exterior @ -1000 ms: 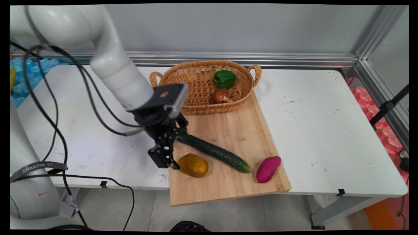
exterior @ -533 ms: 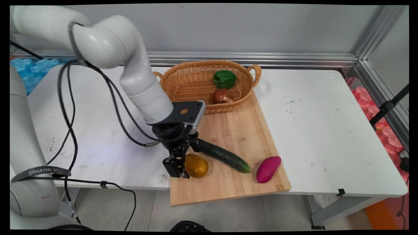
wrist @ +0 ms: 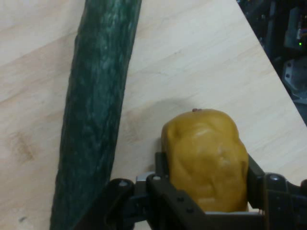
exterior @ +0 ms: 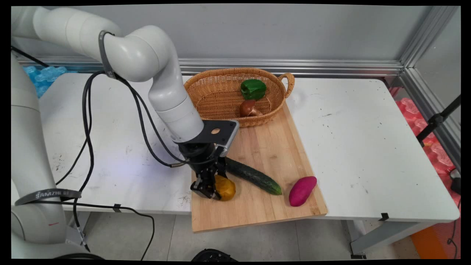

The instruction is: Place the picked object in the vegetable basket

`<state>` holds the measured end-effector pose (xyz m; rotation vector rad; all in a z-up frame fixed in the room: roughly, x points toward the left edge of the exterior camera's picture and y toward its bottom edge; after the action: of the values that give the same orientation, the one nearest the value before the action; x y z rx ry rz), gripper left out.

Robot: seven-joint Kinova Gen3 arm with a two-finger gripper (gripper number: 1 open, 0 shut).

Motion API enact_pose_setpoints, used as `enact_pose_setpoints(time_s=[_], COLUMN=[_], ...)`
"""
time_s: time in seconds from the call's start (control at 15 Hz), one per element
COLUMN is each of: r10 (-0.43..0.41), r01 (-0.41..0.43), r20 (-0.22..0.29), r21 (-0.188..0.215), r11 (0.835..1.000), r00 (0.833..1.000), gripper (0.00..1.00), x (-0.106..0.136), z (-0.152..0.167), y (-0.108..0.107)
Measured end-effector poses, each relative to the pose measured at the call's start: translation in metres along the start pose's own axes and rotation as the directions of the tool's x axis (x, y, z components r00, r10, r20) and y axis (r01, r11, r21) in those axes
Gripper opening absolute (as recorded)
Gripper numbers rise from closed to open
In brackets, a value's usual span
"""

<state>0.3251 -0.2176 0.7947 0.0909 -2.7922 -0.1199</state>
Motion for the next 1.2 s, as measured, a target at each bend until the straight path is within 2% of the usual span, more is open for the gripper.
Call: enact_pose_setpoints(time_s=[0.2, 0.47, 0.6, 0.8, 0.93, 1.07, 1.2], r10=[0.022, 0.042, 0.036, -0.016, -0.086, -0.161, -0.242], r01=[-0.022, -0.042, -0.036, 0.018, 0.093, 0.174, 0.263], r20=[-0.005, -0.026, -0.039, -0.062, -0.089, -0.112, -0.136], r21=[-0.005, -0.011, 0.001, 0.044, 0.086, 0.122, 0.162], r11=[1.0, 0.999, 0.999, 0.999, 0.992, 0.977, 0.951], r00=[1.0, 0.999, 0.999, 0.998, 0.992, 0.981, 0.961], gripper=[0.0, 0.0, 0.0, 0.0, 0.0, 0.0, 0.0], x=[0.002, 0.005, 0.006, 0.004, -0.002, -0.012, -0.023], z=[-0.011, -0.045, -0.069, -0.104, -0.129, -0.147, -0.161], y=[-0.003, -0.005, -0.008, -0.019, -0.03, -0.043, -0.058])
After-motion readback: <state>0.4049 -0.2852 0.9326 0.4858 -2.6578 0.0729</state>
